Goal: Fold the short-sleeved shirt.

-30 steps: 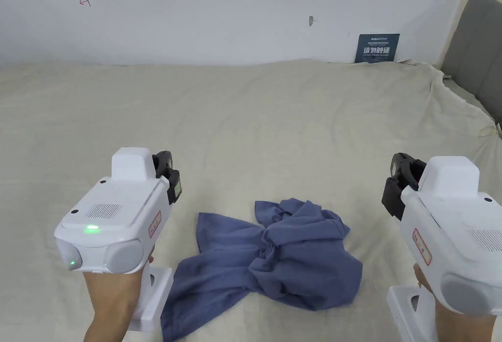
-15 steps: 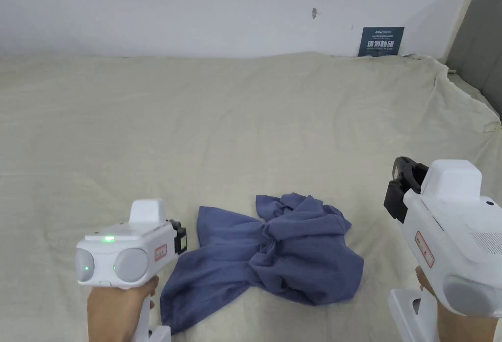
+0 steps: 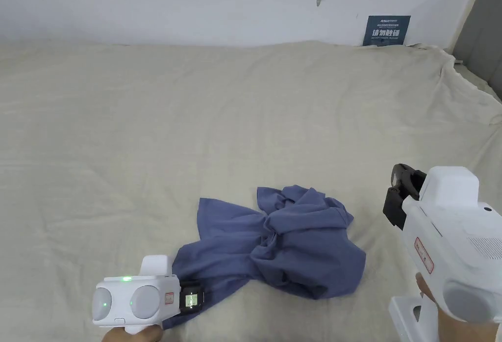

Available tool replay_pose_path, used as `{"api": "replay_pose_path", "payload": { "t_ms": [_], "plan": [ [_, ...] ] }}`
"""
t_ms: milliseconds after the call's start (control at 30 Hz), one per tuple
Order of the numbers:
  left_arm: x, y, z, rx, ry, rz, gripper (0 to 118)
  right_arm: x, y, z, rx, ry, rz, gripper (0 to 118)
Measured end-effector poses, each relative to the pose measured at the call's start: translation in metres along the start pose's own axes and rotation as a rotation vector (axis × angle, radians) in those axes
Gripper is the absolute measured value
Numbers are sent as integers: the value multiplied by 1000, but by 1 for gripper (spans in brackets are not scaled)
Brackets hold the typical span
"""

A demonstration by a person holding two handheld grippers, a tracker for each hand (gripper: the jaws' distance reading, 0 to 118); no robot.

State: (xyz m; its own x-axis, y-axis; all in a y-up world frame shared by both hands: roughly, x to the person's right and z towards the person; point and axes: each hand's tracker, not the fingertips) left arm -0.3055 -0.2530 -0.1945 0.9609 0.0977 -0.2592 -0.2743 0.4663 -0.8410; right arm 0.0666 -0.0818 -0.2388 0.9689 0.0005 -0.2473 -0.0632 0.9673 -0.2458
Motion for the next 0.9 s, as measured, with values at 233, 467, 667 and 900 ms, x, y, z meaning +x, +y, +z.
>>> {"api": "replay_pose_path", "payload": {
  "t_ms": [233,467,667,900],
  "plan": [
    [12,-5,-14,-17,70,-39,81,1,-6,-3,-23,4,-1,0],
    [22,-1,-3,36,3,-91,5,5,-9,-13,-49,2,-4,0],
    [12,15,31,153,-74,-33,4,14,-17,-54,-186,4,-25,0],
    [2,35,53,226,-179,33,4,21,-41,-145,-474,49,-40,11]
  ]
}}
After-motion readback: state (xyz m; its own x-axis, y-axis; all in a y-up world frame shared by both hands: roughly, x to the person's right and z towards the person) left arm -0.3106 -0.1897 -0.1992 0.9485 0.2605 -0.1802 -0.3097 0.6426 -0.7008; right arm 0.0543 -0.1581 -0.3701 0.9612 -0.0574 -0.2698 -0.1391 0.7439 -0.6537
